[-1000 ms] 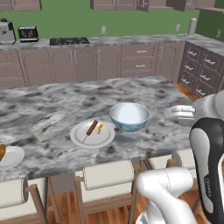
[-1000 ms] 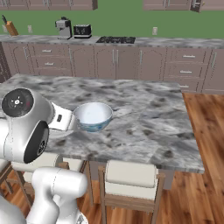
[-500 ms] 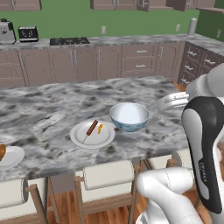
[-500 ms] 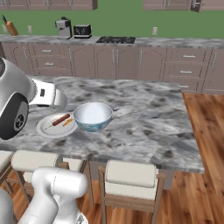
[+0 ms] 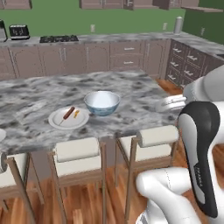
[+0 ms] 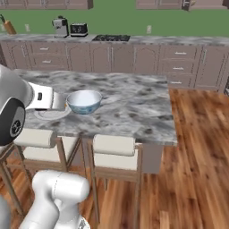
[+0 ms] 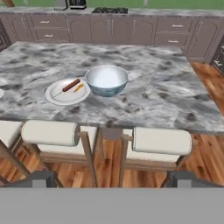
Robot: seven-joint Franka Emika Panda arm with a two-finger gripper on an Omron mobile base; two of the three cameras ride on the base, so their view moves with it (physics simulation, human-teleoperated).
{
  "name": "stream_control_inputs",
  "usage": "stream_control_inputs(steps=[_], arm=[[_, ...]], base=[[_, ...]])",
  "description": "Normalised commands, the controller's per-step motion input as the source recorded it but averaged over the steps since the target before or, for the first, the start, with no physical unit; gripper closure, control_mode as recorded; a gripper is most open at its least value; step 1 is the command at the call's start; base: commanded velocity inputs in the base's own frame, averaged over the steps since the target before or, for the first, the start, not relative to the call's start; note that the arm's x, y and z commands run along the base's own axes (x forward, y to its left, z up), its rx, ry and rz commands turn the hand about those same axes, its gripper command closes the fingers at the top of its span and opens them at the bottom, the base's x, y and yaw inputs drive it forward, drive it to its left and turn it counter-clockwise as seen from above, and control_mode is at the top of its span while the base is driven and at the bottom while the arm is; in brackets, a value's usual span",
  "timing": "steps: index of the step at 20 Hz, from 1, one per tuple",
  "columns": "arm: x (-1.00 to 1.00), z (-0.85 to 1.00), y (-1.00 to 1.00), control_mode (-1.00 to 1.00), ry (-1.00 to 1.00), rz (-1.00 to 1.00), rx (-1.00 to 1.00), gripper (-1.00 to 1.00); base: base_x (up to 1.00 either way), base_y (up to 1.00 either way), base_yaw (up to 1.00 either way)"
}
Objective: Take the smaller bowl and place it next to the appetizer plate on the dining counter , and place the larger bowl next to the plate with cooked food.
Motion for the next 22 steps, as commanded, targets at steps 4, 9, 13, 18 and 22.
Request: stream_control_inputs(steps=[4,9,13,18,22], arm=[[0.0,0.0,0.0,1.0,0.0,0.0,0.0,-1.0],[0.0,0.0,0.0,1.0,0.0,0.0,0.0,-1.0],[0.0,0.0,0.0,1.0,0.0,0.0,0.0,-1.0],[0.0,0.0,0.0,1.0,0.0,0.0,0.0,-1.0],[0.0,0.0,0.0,1.0,0.0,0.0,0.0,-1.0]], base=[[-0.04,-1.0,-0.07],[0.17,-1.0,-0.03],[0.43,-1.0,-0.02],[0.84,-1.0,0.0],[1.0,-1.0,0.0]])
